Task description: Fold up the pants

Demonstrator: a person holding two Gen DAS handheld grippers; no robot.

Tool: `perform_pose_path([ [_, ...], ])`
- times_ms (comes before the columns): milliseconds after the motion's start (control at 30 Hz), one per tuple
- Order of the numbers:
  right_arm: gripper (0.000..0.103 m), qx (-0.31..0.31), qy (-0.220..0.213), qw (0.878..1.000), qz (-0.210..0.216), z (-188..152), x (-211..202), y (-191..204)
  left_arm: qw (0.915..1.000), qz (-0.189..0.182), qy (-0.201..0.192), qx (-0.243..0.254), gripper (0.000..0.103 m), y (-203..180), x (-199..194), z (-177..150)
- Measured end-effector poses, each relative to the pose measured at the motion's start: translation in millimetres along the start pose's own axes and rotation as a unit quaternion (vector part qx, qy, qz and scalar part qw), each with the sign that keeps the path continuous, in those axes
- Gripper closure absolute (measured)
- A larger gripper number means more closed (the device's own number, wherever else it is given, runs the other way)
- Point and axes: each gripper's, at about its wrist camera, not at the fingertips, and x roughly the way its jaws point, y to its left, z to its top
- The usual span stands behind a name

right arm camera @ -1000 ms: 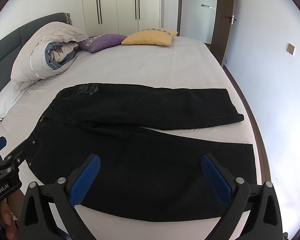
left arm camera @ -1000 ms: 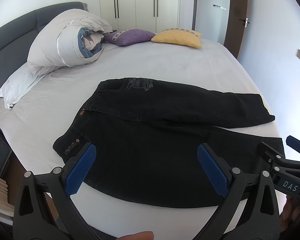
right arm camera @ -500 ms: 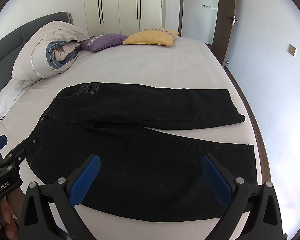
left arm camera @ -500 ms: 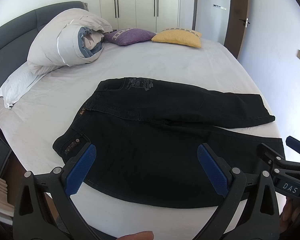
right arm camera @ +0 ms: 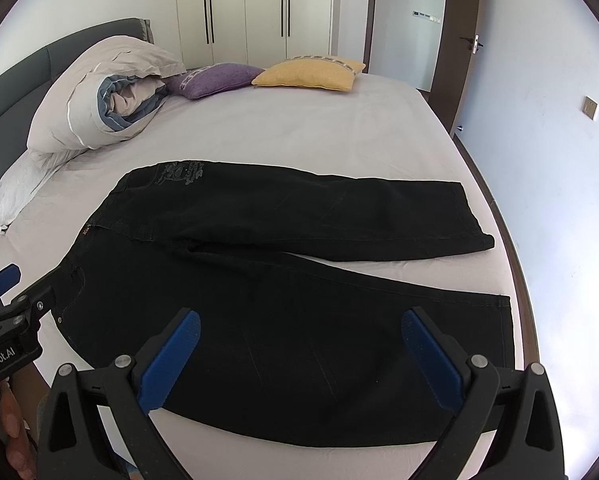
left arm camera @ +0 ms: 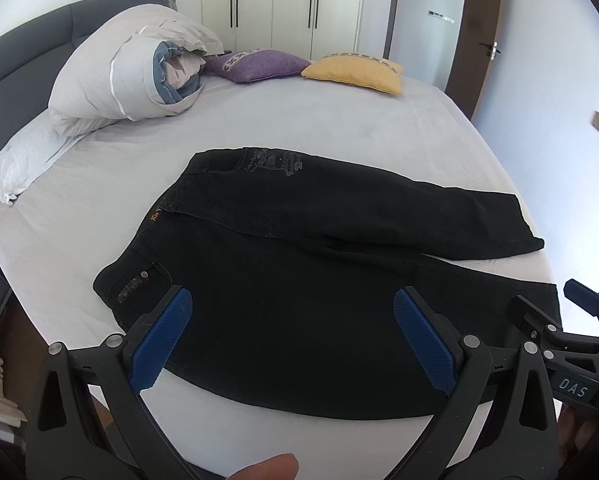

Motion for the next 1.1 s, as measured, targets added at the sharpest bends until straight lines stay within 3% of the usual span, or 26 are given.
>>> perform_pose_path([
  [100,0.000,-0.017,0.001,1.000,0.016,8,7,0,0.9998,-0.015,0.006,-0.008,0.000,11,14,8],
  [200,0.000,-0.031,0.007,0.995,0.090,24,17,-5,0.9992,-0.030,0.015,-0.020,0.000,32,33,25],
  [233,0.000,-0.036,0.009,0.992,0.118,32,21,-7,0.9978,-0.050,0.021,-0.039,0.000,46,43,35],
  [300,0.000,-0.044,0.003,0.985,0.165,49,29,-13,0.9924,-0.088,0.034,-0.079,0.000,71,64,56],
  [400,0.000,-0.055,-0.003,0.980,0.193,74,44,-21,0.9835,-0.120,0.043,-0.128,0.000,103,95,88],
  [467,0.000,-0.069,-0.012,0.973,0.222,90,55,-24,0.9756,-0.146,0.024,-0.162,0.000,122,115,110],
  [567,0.000,-0.095,-0.014,0.961,0.258,111,79,-24,0.9729,-0.138,0.026,-0.183,0.000,141,153,145],
  [667,0.000,-0.117,0.000,0.953,0.280,130,110,-25,0.9711,-0.108,0.091,-0.192,0.000,153,202,182],
  [767,0.001,-0.140,0.012,0.942,0.304,144,142,-24,0.9501,-0.133,0.112,-0.259,0.000,171,242,207],
  [800,0.002,-0.146,0.016,0.938,0.313,147,151,-24,0.9345,-0.149,0.115,-0.302,0.000,182,256,214],
  [833,0.004,-0.150,0.022,0.935,0.320,150,162,-24,0.9138,-0.176,0.117,-0.347,0.000,192,271,220],
  [867,0.006,-0.153,0.030,0.933,0.324,153,174,-23,0.8999,-0.196,0.116,-0.372,0.000,198,283,224],
  [900,0.007,-0.154,0.037,0.931,0.328,155,185,-22,0.8977,-0.199,0.108,-0.378,0.000,203,295,233],
  [933,0.009,-0.155,0.044,0.930,0.331,157,196,-23,0.9164,-0.177,0.098,-0.345,0.000,202,303,245],
  [1000,0.009,-0.158,0.057,0.928,0.332,161,215,-23,0.9713,-0.091,0.096,-0.198,0.002,182,319,271],
  [1033,0.009,-0.160,0.064,0.926,0.336,163,224,-23,0.9838,-0.070,0.102,-0.130,0.002,171,326,279],
  [1100,0.009,-0.166,0.074,0.916,0.358,166,235,-25,0.9916,-0.063,0.113,-0.008,0.002,152,339,290],
])
